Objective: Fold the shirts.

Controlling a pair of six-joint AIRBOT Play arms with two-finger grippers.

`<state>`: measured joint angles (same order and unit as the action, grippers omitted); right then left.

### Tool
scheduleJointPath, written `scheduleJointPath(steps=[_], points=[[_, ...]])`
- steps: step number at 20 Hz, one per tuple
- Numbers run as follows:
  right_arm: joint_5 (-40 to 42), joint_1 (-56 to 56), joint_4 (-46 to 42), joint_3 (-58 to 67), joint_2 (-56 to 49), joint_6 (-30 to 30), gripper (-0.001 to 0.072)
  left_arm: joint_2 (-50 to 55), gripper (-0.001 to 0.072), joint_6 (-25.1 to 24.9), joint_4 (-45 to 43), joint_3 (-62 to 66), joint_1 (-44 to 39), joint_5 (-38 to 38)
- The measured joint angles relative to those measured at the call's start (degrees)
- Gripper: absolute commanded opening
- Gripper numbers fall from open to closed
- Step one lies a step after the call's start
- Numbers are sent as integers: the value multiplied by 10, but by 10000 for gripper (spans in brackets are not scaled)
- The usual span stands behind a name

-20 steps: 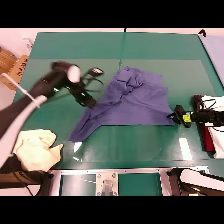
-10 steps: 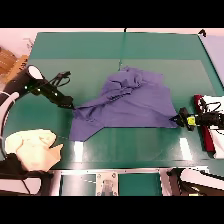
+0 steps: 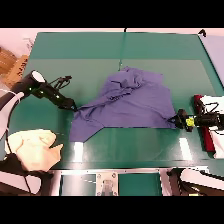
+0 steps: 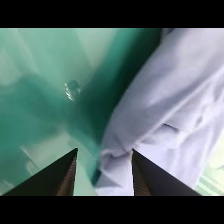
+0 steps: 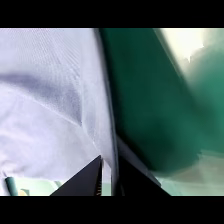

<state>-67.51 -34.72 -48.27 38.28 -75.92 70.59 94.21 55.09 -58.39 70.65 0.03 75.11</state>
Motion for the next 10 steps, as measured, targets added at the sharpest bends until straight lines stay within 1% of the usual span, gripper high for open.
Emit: scheduleJointPath(steps=[1,2,4,8,10], points=[[-3,0,0,0,0,-2,160,1,395,-7,0,7,0,7],[-7,0,0,0,0,-3,161,2,395,-13,0,12,0,12],[-13,0,0,0,0,-5,197,7,395,-21,3,17,0,16],[-22,0,0,0,-3,-7,192,26,395,-33,21,19,0,19],[-24,0,0,0,-9,-8,190,37,395,-37,26,19,0,7]])
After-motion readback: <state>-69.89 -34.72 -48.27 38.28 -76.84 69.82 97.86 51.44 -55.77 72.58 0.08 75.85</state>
